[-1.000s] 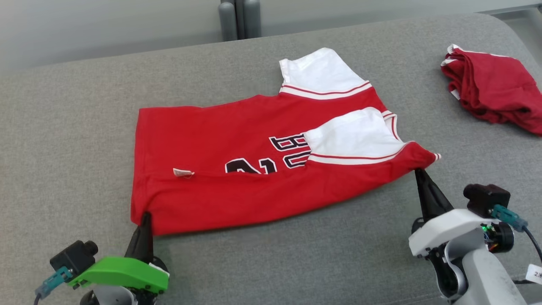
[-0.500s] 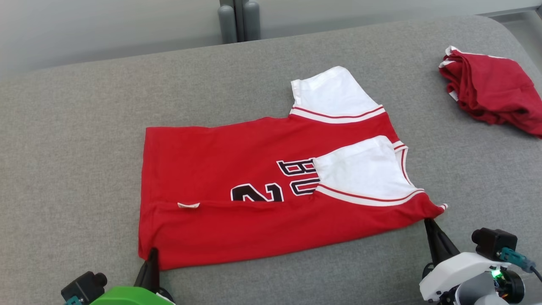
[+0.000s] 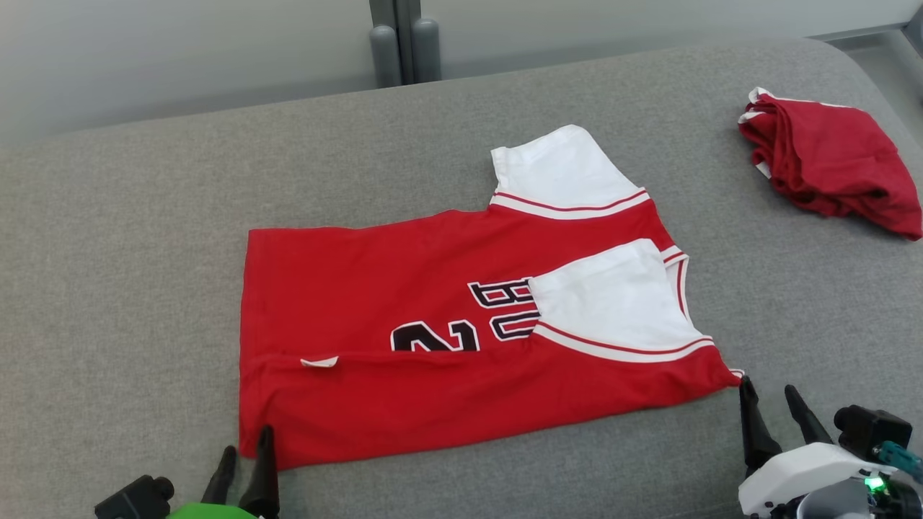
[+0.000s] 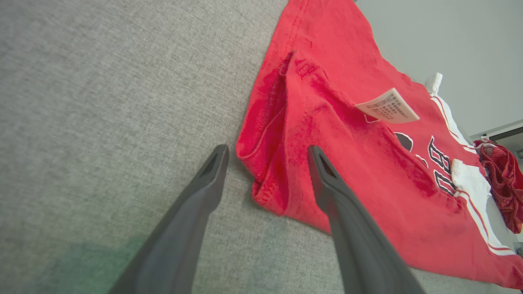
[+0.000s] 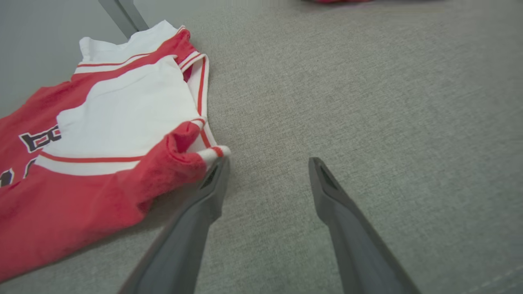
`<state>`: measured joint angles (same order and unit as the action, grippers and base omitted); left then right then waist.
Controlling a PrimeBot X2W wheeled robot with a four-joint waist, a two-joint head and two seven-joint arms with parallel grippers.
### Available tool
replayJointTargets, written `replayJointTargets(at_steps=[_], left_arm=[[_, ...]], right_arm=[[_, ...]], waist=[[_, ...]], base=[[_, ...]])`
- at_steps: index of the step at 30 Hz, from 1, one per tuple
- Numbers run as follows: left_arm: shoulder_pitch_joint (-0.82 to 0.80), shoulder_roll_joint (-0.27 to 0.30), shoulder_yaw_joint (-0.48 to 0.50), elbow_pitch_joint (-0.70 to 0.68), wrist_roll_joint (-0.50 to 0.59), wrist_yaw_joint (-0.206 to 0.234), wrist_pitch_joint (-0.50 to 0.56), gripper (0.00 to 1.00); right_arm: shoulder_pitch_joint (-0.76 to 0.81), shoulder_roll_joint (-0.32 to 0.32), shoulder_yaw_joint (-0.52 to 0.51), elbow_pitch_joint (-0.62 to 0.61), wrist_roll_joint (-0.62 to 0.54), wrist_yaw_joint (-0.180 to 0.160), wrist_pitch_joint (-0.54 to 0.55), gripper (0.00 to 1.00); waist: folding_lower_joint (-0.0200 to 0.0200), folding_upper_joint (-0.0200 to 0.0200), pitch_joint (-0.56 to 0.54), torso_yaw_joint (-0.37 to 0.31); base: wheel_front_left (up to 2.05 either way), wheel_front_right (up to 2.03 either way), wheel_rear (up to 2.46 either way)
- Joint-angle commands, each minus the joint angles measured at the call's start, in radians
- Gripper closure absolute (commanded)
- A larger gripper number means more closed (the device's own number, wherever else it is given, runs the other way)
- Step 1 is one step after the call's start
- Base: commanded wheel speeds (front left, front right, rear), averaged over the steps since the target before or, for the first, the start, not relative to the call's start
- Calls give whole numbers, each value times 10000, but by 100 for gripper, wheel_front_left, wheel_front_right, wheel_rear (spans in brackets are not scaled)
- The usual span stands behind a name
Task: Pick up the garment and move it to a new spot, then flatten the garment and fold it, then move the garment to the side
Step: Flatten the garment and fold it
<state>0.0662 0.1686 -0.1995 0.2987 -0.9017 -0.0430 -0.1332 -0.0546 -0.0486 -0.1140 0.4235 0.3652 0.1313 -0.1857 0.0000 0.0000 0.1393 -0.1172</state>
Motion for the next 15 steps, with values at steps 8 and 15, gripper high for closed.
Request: replayJointTargets(at_steps=[8,15], left_arm=[[-575,1044,70,-1332,863,326,113,0],[-2863,2369,-230,-1831,1771,371,1544,0]], right_arm=[[-254,-39,-623,-1721,-629,-13,342,0],[-1073,-34,-366,-3150,-862,-13,1118,0]], waist=[[0,0,114,-41],[0,0,696,-195]], base=[[0,0,0],[0,0,0]])
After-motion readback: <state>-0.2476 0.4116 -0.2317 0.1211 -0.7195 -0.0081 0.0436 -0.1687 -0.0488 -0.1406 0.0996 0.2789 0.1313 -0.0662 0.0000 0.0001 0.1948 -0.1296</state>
